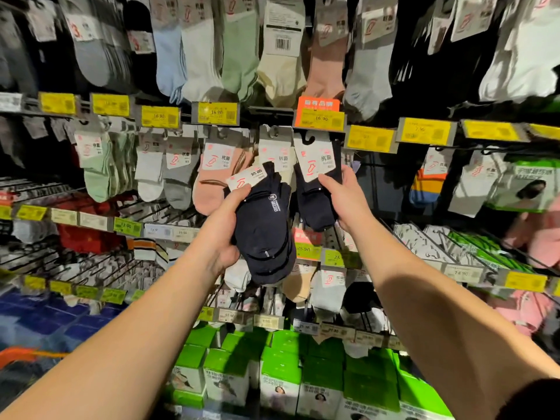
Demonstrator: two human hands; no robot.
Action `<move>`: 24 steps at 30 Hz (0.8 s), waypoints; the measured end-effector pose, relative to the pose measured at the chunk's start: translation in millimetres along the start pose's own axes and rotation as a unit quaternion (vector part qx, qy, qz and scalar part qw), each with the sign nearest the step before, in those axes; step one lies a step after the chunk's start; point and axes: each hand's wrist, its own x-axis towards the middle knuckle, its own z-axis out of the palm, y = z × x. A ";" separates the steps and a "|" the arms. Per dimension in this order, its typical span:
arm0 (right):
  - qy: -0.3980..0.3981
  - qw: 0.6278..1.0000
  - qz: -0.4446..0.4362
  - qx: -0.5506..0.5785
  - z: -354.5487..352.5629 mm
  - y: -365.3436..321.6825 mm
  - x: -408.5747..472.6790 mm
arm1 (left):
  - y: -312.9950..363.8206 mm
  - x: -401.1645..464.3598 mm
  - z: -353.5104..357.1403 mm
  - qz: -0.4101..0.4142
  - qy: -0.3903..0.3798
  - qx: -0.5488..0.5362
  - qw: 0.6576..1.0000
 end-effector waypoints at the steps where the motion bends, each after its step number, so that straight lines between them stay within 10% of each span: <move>1: 0.000 1.000 -0.002 0.003 1.4 -2.3 1.6 | 0.2 -0.1 1.2 0.000 -0.005 -0.003 1.000; 24: 0.041 0.995 0.047 -0.081 12.8 11.4 63.3 | 9.6 8.4 17.2 0.009 -0.022 0.002 1.000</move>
